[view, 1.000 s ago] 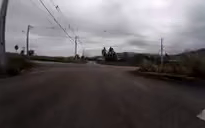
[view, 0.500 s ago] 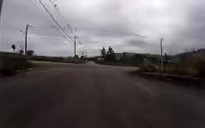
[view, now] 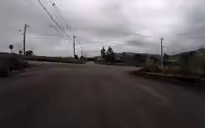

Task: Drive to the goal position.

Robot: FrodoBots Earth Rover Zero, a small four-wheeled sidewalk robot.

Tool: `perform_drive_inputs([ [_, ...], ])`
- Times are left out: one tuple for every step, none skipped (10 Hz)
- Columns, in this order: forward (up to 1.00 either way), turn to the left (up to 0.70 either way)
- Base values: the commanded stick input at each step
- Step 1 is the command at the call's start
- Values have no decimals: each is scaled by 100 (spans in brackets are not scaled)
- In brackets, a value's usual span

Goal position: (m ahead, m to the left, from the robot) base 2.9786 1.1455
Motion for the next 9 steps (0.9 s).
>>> perform_drive_inputs([
  [70, 0],
  [70, 0],
  [70, 0],
  [70, 0],
  [70, 0],
  [70, 0],
  [70, 0],
  [70, 0],
  [70, 0],
])
